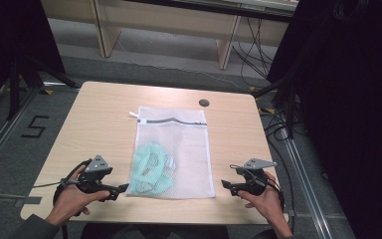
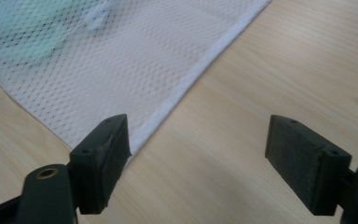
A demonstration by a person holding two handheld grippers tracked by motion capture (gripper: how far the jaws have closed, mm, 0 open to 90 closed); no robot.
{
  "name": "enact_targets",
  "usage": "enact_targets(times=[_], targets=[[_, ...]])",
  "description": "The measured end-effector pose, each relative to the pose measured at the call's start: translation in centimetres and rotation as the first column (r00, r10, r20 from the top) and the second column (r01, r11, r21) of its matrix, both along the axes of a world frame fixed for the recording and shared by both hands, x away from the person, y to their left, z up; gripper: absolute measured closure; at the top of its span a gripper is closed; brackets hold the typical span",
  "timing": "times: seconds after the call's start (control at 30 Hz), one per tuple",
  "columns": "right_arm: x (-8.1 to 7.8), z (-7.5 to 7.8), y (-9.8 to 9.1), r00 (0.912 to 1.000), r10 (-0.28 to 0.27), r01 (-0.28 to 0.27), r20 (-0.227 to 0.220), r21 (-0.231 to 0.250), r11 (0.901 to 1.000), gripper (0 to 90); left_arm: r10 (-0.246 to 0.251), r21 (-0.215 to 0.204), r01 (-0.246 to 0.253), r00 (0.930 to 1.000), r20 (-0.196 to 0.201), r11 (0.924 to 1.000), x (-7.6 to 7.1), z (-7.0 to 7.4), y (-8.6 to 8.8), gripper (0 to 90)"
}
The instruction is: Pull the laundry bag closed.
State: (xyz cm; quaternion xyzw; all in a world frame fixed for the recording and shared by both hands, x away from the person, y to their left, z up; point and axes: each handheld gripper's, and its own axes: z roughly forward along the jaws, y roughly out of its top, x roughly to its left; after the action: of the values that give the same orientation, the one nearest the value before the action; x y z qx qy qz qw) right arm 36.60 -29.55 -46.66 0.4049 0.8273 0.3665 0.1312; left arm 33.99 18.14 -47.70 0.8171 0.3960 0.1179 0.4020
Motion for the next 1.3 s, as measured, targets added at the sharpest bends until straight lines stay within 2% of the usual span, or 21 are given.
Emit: enact_targets(times=[0.07,0.1,0.2,0.27,0.37,0.43,0.53,0.63,0.7,0.73,0.77,0.87,0.9,0.93,1.0,1.03,1.1,1.13,1.23,1.27,1.3], targets=[[0.0,0.1,0.1,0.9998,-0.005,0.005,-0.019,0.019,0.9998,26.2,-0.004,0.006,0.004,0.9999,0.013,1.0000,0.0,0.1,-0.1,17.2],[0.1,0.0,0.1,0.9998,0.014,-0.014,-0.014,0.022,0.9997,27.8,-0.017,-0.002,0.017,0.9998,0.010,0.9999,0.0,0.1,-0.1,19.1],[0.1,0.1,0.2,0.9994,0.026,-0.026,-0.022,0.013,0.9996,33.6,-0.006,-0.009,0.006,0.9999,0.012,0.9999,0.0,0.2,-0.2,24.6],[0.1,0.2,0.5,0.9991,0.034,-0.033,-0.026,0.029,0.9990,35.5,-0.012,-0.002,0.012,0.9994,0.032,0.9999,0.0,0.3,-0.2,30.3],[0.4,0.3,0.7,0.9980,0.053,-0.051,-0.036,0.036,0.9980,37.9,-0.019,0.008,0.019,0.9992,0.035,0.9998,0.0,0.2,-0.4,31.3],[0.5,0.3,1.1,0.9979,0.060,-0.059,-0.025,0.041,0.9974,41.9,-0.023,0.005,0.023,0.9989,0.041,0.9997,0.1,0.3,-0.5,35.6],[0.9,0.4,1.7,0.9941,0.105,-0.105,-0.025,0.020,0.9943,49.8,-0.026,0.004,0.026,0.9992,0.030,0.9996,0.2,0.3,-0.8,39.4],[1.0,0.4,2.6,0.9894,0.144,-0.144,-0.013,-0.003,0.9895,65.4,-0.038,0.006,0.038,0.9987,0.033,0.9993,0.5,0.2,-1.5,46.8],[1.2,0.5,3.1,0.9824,0.187,-0.187,-0.002,-0.038,0.9816,72.1,-0.058,0.001,0.058,0.9979,0.031,0.9983,0.5,0.2,-2.0,54.3],[1.4,0.3,3.6,0.9811,0.193,-0.193,0.009,-0.032,0.9807,75.6,-0.071,-0.003,0.071,0.9968,0.038,0.9975,0.6,0.1,-2.3,58.4],[1.6,0.4,3.8,0.9752,0.221,-0.221,-0.007,-0.052,0.9738,78.1,-0.092,-0.002,0.092,0.9946,0.048,0.9958,0.6,0.1,-2.6,64.2],[2.1,-0.4,4.9,0.9678,0.252,-0.252,-0.010,-0.061,0.9659,83.6,-0.132,0.017,0.131,0.9903,0.043,0.9912,0.7,-0.1,-3.4,76.3],[2.2,-0.3,5.1,0.9643,0.262,-0.264,-0.034,-0.074,0.9615,84.6,-0.138,0.016,0.137,0.9897,0.039,0.9904,0.7,-0.2,-3.7,78.6],[2.4,-0.6,5.4,0.9633,0.268,-0.268,-0.010,-0.073,0.9606,85.7,-0.145,0.006,0.144,0.9889,0.036,0.9895,0.7,-0.3,-4.0,80.9],[2.6,-0.8,5.9,0.9593,0.280,-0.282,-0.035,-0.088,0.9554,87.2,-0.166,0.004,0.166,0.9853,0.042,0.9862,0.8,-0.4,-4.4,85.4],[2.9,-0.9,6.1,0.9525,0.303,-0.305,-0.032,-0.104,0.9468,88.1,-0.176,0.009,0.176,0.9835,0.042,0.9844,0.8,-0.5,-4.6,87.5],[3.0,-1.1,6.7,0.9451,0.324,-0.327,-0.040,-0.127,0.9364,89.4,-0.188,-0.003,0.188,0.9821,0.016,0.9822,0.9,-0.8,-5.2,89.3],[3.0,-1.2,6.9,0.9409,0.335,-0.339,-0.049,-0.132,0.9316,89.6,-0.192,0.007,0.192,0.9812,0.016,0.9814,0.9,-0.8,-5.3,89.4],[3.0,-1.5,7.4,0.9373,0.342,-0.348,-0.067,-0.150,0.9252,89.9,-0.196,0.019,0.196,0.9807,0.002,0.9805,1.0,-1.2,-5.7,89.4],[3.2,-1.5,7.3,0.9295,0.361,-0.369,-0.075,-0.165,0.9147,89.9,-0.199,0.031,0.199,0.9799,0.001,0.9795,1.1,-1.3,-5.8,89.4],[3.2,-1.7,7.4,0.9305,0.360,-0.366,-0.070,-0.167,0.9155,89.9,-0.216,0.056,0.215,0.9764,0.013,0.9751,1.3,-1.4,-5.7,89.4]])
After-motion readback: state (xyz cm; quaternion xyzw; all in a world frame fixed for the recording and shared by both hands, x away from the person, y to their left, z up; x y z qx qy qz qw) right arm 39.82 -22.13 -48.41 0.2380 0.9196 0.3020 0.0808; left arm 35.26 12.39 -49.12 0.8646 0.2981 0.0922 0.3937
